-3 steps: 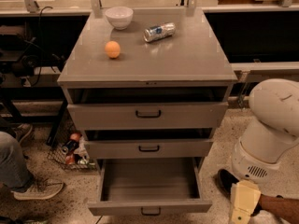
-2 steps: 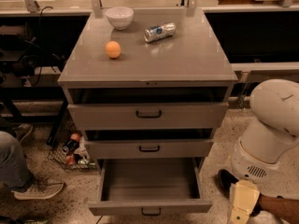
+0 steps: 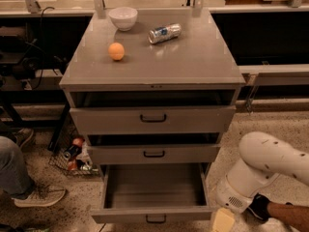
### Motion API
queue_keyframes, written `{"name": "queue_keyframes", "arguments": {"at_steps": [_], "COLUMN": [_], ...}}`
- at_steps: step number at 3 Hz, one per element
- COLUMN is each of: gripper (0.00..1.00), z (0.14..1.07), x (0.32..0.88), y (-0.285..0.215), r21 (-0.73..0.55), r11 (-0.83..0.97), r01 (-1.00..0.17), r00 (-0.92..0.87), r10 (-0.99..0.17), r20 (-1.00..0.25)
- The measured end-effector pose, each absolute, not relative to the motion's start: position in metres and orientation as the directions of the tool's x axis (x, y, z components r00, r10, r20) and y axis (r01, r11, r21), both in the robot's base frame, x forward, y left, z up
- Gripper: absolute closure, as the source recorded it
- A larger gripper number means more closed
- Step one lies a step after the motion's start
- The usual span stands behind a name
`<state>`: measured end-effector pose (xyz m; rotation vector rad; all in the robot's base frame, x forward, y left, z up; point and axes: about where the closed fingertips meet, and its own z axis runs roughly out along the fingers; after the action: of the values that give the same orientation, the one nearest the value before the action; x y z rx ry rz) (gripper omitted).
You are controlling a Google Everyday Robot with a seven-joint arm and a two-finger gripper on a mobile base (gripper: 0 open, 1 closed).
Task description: Close bottom drawer
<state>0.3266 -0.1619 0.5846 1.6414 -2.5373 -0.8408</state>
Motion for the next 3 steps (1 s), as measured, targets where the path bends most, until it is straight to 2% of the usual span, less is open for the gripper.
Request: {"name": "queue_keyframes", "arguments": {"at_steps": [2, 3], "gripper": [0.0, 0.0], "z": [0.462, 0.462], "x": [0.344, 0.344], "y": [-0.119, -0.119], "r21": [0.526, 0.526], "r11": [0.314, 0.314], "r01": [-0.79, -0.79], "r00": [-0.546, -0.546], "r10": [-0.751, -0.751], "r20": [-0.371, -0.371]}}
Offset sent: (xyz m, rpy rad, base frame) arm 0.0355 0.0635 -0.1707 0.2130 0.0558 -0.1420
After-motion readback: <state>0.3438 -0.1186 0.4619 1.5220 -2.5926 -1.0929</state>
